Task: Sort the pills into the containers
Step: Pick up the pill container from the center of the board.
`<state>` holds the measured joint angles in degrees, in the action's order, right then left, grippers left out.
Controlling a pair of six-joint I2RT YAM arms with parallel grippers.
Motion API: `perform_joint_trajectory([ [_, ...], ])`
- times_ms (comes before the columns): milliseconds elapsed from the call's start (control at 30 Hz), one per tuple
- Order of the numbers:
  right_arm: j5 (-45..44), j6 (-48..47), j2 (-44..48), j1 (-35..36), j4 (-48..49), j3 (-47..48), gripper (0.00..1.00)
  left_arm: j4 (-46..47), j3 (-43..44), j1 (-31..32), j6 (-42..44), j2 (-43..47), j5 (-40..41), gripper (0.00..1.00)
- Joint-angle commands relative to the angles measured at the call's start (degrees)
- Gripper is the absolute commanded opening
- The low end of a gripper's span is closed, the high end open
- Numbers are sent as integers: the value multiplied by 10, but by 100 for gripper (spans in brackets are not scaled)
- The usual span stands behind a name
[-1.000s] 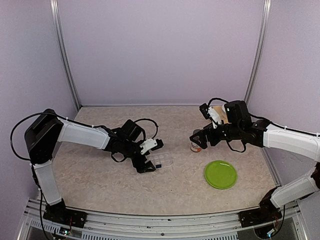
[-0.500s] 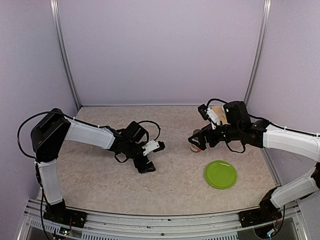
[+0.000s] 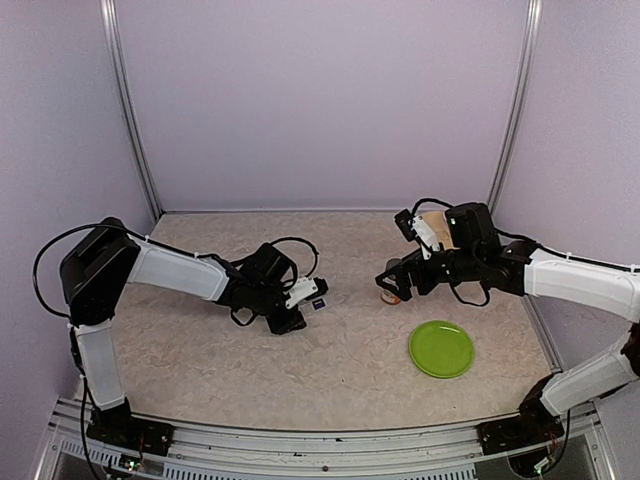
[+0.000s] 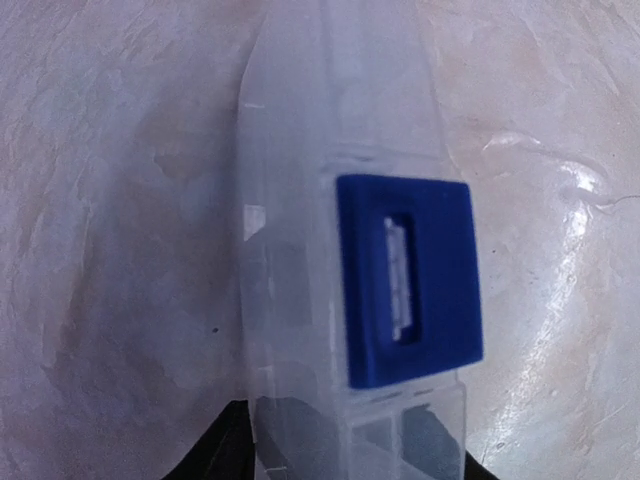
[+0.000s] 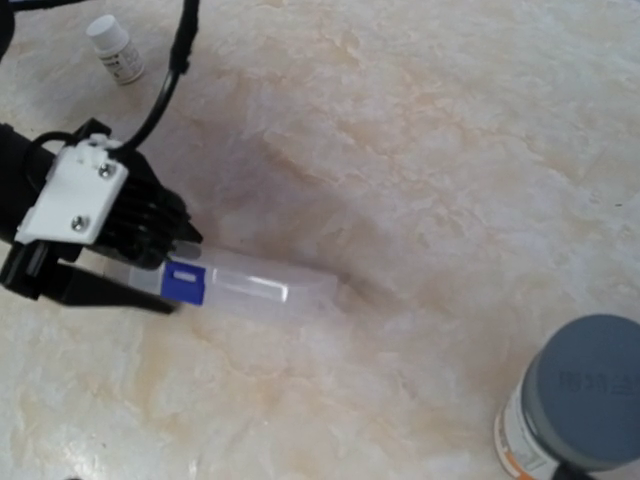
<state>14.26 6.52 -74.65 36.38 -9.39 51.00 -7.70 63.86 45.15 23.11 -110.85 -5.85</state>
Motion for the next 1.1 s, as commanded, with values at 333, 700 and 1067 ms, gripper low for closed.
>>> perform_joint_trajectory([
  [333,4,10,-12,8,14,3,100,65,-46,12,-22,41,18,21],
  [700,3,45,-16,8,24,-1,100,83,-77,32,-38,84,16,3],
  [1067,26,100,31,5,64,-19,100,119,-116,65,-64,147,54,1],
])
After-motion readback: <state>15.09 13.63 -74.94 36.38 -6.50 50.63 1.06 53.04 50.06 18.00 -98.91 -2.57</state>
